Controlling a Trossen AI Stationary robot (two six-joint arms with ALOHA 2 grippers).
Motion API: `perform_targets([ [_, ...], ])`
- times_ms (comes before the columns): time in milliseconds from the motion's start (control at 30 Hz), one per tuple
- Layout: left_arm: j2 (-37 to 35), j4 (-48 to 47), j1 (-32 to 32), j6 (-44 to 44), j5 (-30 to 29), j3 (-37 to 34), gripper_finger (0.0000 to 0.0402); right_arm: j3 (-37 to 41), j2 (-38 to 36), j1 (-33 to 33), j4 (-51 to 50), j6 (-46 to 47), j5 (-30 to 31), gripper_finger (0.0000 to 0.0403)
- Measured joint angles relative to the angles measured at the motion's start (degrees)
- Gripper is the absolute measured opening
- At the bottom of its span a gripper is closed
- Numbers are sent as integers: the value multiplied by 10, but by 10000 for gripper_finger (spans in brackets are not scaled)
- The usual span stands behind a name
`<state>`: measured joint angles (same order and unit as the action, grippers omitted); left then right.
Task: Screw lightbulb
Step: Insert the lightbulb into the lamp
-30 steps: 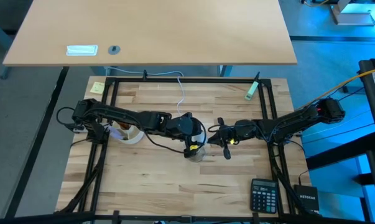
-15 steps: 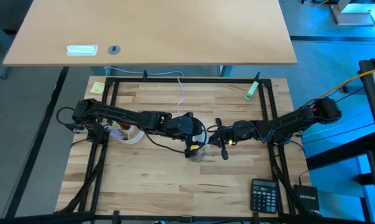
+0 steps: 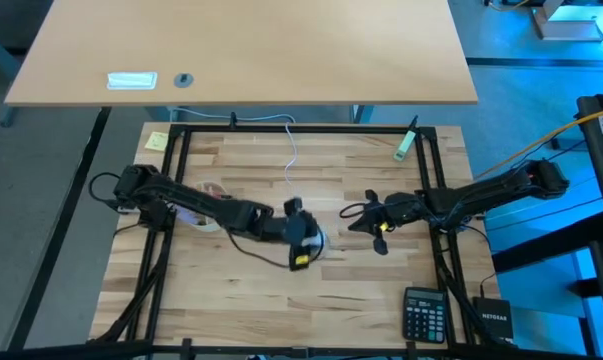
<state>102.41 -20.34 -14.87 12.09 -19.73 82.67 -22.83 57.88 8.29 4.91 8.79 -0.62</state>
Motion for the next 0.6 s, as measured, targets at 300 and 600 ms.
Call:
perform_targets([
  [300,-1,134,8,22,-13,-72,235,58,68,-1,165,47,65,32],
  [600,-21,127,-7,43,-12,-82,235,59,256,19,355,21,43,161],
])
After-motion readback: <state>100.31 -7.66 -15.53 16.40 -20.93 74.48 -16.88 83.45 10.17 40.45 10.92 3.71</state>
